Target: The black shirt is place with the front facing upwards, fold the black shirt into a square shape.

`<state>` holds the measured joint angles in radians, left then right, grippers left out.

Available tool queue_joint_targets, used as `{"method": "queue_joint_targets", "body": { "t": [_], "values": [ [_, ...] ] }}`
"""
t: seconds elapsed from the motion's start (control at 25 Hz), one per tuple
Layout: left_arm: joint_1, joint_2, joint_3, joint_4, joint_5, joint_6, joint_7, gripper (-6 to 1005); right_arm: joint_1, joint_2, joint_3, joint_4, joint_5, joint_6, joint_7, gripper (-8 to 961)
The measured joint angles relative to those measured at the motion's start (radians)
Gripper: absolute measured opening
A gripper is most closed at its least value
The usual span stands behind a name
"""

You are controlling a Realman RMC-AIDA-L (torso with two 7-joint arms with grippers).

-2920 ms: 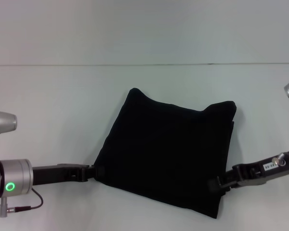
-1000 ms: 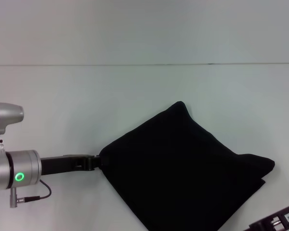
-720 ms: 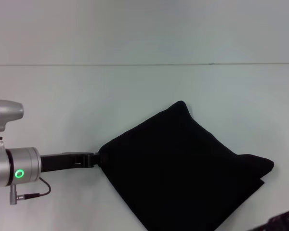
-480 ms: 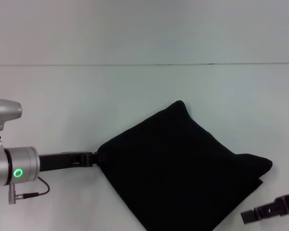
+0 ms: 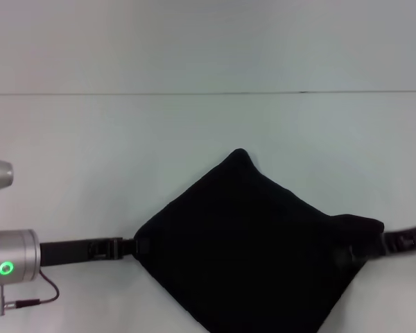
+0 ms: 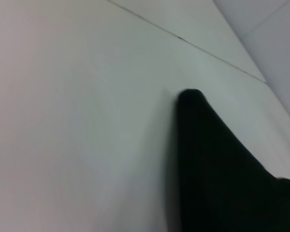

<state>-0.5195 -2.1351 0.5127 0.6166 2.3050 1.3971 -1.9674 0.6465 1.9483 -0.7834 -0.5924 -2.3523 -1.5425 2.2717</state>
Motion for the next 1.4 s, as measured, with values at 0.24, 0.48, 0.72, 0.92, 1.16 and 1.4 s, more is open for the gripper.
{"method": "queue_joint_targets", "body": {
  "t": [0.24,0.48,0.72,0.92,1.16,1.4],
  "values": [
    [0.031,0.000,0.000,0.024,0.009,0.123,0.001,99,0.063,0.008,-0.004,0.007,-0.001,0.125,0.000,451],
    [0.050,-0.011,0.009,0.007,0.046,0.202,0.011,99,0.127,0.027,-0.018,0.009,-0.002,0.239,-0.016,451],
    [0.055,-0.018,0.005,-0.036,0.045,0.213,0.018,100,0.163,0.048,-0.051,0.004,0.007,0.278,-0.025,451],
    [0.051,-0.007,-0.040,-0.032,0.045,0.252,0.013,100,0.135,0.041,-0.045,-0.001,0.096,0.271,-0.089,451],
    [0.073,0.006,-0.122,0.021,0.049,0.255,0.021,221,0.063,0.032,-0.025,-0.003,0.236,0.266,-0.210,454],
    [0.111,0.019,-0.263,0.056,-0.020,0.273,0.135,447,-0.014,0.026,0.033,-0.004,0.375,0.175,-0.365,457]
  ]
}}
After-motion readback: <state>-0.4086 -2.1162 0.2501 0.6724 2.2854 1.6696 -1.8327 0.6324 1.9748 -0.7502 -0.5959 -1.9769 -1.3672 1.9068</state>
